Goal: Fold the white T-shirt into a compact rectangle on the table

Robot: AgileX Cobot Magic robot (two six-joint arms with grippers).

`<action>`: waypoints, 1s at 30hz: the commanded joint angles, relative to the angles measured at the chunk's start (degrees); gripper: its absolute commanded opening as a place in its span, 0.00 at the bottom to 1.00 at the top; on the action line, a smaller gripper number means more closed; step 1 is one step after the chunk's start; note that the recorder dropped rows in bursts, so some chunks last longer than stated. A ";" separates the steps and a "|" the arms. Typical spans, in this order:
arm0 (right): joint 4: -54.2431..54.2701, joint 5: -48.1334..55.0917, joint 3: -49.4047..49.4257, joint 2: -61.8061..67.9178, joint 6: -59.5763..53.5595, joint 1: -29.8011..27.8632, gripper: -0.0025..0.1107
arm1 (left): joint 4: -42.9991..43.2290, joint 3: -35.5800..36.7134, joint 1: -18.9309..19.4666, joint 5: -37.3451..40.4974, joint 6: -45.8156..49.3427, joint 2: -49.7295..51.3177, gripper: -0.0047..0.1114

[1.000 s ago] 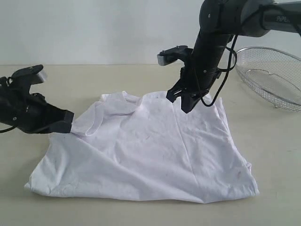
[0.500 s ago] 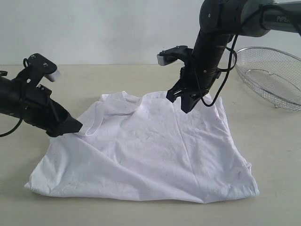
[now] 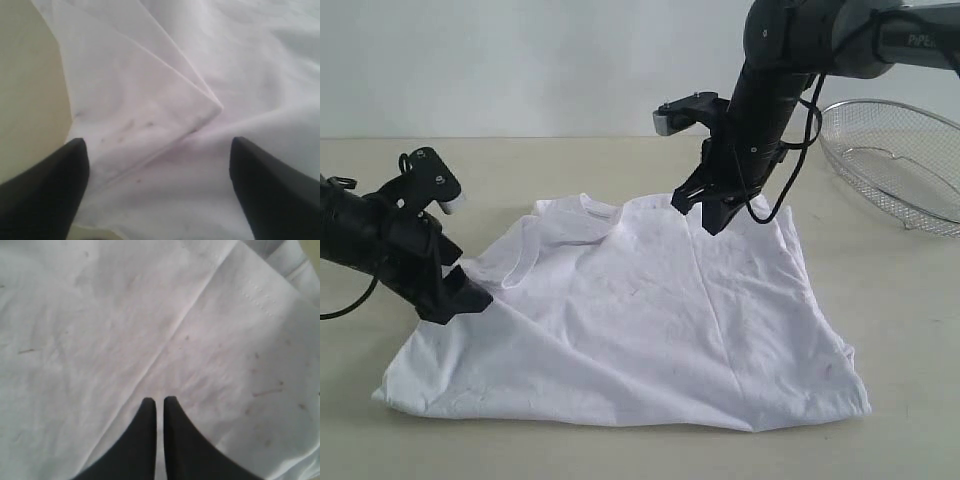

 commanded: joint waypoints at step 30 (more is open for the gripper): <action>1.22 0.33 -0.22 -0.23 -0.43 -0.38 0.02 | -7.59 -6.57 -0.30 5.01 0.58 7.14 0.52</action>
